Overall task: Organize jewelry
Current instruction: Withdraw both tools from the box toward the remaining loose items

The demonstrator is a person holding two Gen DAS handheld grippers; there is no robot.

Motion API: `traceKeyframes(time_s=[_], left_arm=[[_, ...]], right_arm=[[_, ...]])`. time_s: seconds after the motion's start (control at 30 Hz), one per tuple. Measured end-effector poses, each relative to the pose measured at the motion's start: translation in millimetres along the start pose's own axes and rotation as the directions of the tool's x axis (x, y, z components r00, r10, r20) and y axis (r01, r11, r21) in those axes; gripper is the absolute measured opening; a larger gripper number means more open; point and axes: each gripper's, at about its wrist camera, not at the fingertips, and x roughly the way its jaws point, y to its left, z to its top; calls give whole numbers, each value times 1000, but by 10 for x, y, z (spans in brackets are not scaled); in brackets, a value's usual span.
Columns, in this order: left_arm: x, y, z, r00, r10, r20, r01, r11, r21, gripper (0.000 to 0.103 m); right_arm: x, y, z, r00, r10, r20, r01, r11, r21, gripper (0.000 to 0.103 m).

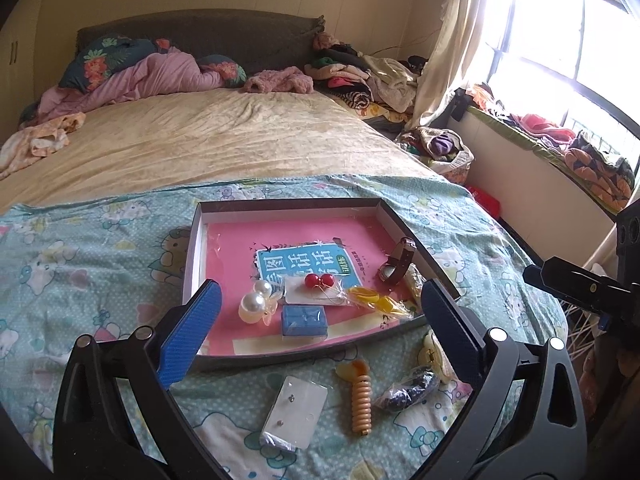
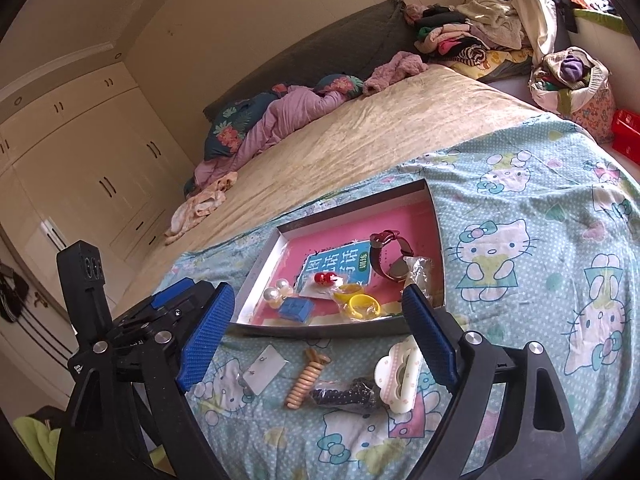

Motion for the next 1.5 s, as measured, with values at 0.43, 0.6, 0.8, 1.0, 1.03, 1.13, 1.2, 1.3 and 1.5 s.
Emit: traceKeyframes(time_s=[0.43, 0.6, 0.8, 1.0, 1.03, 1.13, 1.2, 1.3, 1.5], left_arm=[[-239, -42, -112, 1000, 2, 10, -3, 1000, 19, 93], [-309, -74, -187, 1000, 0, 8, 0, 999, 33, 93], [-345, -103, -285, 1000, -9, -4, 9, 999, 46, 93], [-348, -110, -388, 1000, -11, -24, 13, 998, 54, 93], [-348, -110, -404, 1000, -12, -28, 13, 998, 54, 93], [-342, -110, -457, 999, -13, -39, 15, 998, 55, 93], [-335, -113, -491, 999, -14, -49, 17, 998, 55, 93], [-324, -110, -548, 998, -12, -64, 16, 998, 59, 93], [-284, -116, -640, 996, -11, -89, 16, 998, 58, 93]], right_arm=[[-171, 191, -76, 1000, -3, 15, 4, 998, -56, 85], [-212, 251, -118, 1000, -15, 11, 16, 997, -80, 85], [-236, 278, -191, 1000, -29, -3, 29, 995, -94, 85], [-214, 309, -275, 998, -61, -20, 58, 992, -116, 85], [-209, 319, -289, 997, -73, -20, 70, 989, -127, 85], [-191, 350, -330, 994, -110, -22, 105, 981, -162, 85], [-177, 355, -360, 992, -126, -24, 120, 977, -179, 85], [-149, 356, -401, 989, -146, -31, 137, 971, -193, 85], [-80, 304, -476, 984, -170, -55, 156, 966, -206, 85]])
